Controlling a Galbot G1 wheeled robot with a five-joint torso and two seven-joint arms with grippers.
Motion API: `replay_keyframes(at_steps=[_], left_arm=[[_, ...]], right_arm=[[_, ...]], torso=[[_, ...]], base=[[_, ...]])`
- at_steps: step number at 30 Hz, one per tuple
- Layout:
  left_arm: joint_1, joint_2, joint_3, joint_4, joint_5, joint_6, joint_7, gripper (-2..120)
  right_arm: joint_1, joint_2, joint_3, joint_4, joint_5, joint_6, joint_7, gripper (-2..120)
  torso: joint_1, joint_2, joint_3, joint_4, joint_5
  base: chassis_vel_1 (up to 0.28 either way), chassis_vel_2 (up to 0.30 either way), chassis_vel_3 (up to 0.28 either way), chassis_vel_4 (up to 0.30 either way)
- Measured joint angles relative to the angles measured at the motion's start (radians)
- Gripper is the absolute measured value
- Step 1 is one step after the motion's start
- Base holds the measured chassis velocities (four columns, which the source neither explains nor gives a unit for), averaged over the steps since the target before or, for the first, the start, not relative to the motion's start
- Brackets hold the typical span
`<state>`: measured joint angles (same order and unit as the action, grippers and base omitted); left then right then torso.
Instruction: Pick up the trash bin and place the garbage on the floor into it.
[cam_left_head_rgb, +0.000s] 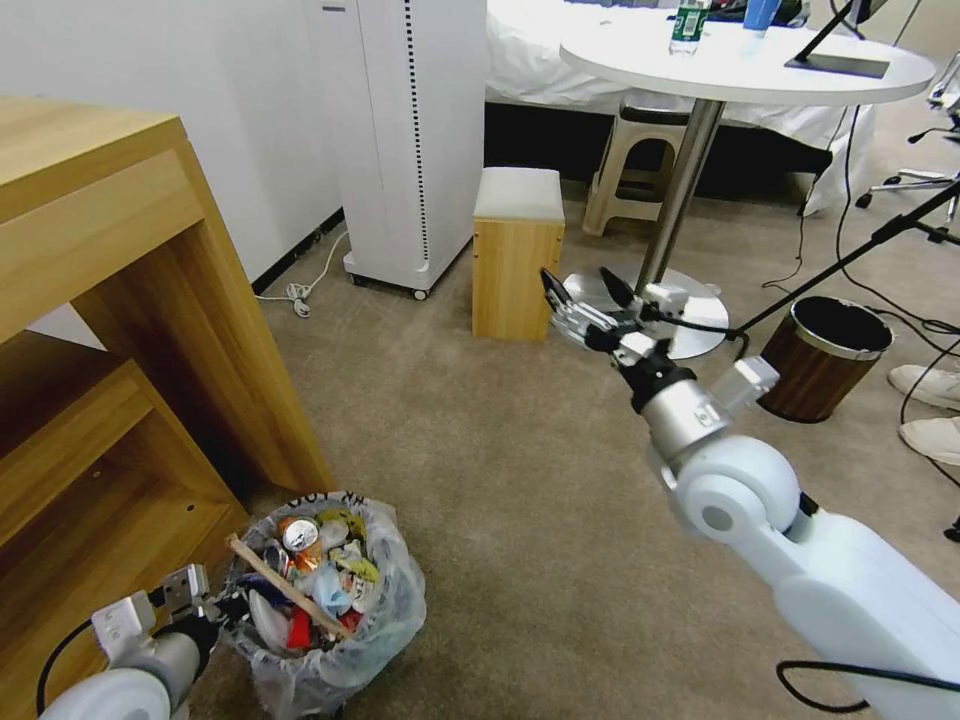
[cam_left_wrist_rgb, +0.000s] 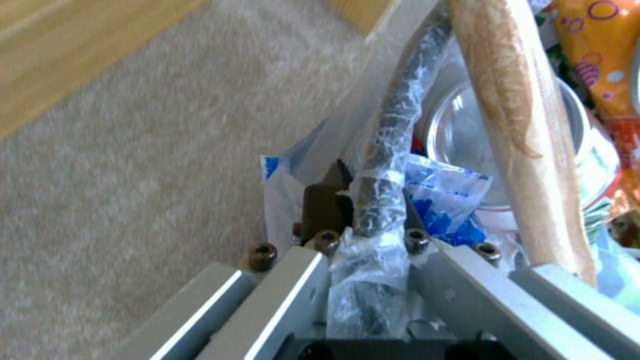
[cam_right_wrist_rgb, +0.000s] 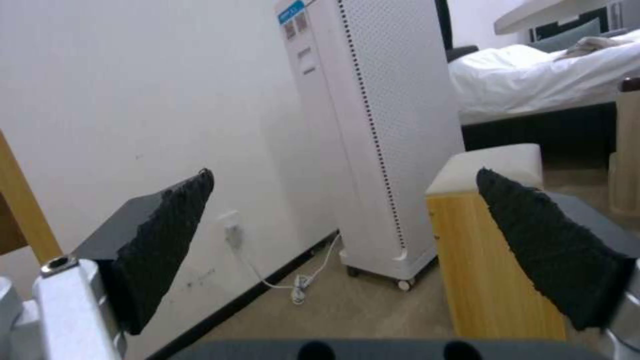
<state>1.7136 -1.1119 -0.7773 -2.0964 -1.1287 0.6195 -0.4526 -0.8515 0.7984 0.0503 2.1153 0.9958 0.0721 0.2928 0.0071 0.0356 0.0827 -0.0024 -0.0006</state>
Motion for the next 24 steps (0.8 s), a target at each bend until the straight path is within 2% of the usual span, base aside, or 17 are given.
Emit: replay_keyframes(at_steps=[2, 7, 18, 20, 23, 24], left_arm=[[-0.003, 0.006, -0.005, 0.011, -0.038, 0.018, -0.024, 0], [-0.025, 0.015, -0.003, 0.034, -0.058, 0.024, -0.034, 0], [-0.038, 0.019, -0.002, 0.071, -0.024, 0.006, -0.021, 0], [-0.035, 0.019, -0.002, 0.073, -0.019, 0.002, -0.021, 2], [-0.029, 0.012, -0.001, 0.068, 0.002, -0.008, -0.023, 15], [-0.029, 0.012, -0.001, 0.068, 0.002, -0.008, -0.023, 15]], right_arm=[[-0.008, 0.007, 0.001, -0.003, -0.004, 0.003, 0.000, 100], [-0.022, 0.016, 0.008, -0.013, -0.013, 0.005, 0.001, 100], [-0.032, 0.038, 0.006, -0.033, -0.032, 0.007, 0.001, 100], [-0.032, 0.040, 0.006, -0.034, -0.033, 0.007, 0.001, 100], [-0.034, 0.043, 0.005, -0.039, -0.036, 0.007, 0.001, 100], [-0.034, 0.043, 0.005, -0.039, -0.036, 0.007, 0.001, 100]], torso=[[0.000, 0.000, 0.000, 0.0004, 0.0002], [0.000, 0.000, 0.000, 0.0000, 0.0005], [0.000, 0.000, 0.000, 0.0000, 0.0004], [0.000, 0.000, 0.000, 0.0000, 0.0004], [0.000, 0.000, 0.000, 0.0000, 0.0000], [0.000, 0.000, 0.000, 0.0000, 0.0000]], base=[[0.000, 0.000, 0.000, 0.000], [0.000, 0.000, 0.000, 0.000], [0.000, 0.000, 0.000, 0.000], [0.000, 0.000, 0.000, 0.000], [0.000, 0.000, 0.000, 0.000], [0.000, 0.000, 0.000, 0.000]])
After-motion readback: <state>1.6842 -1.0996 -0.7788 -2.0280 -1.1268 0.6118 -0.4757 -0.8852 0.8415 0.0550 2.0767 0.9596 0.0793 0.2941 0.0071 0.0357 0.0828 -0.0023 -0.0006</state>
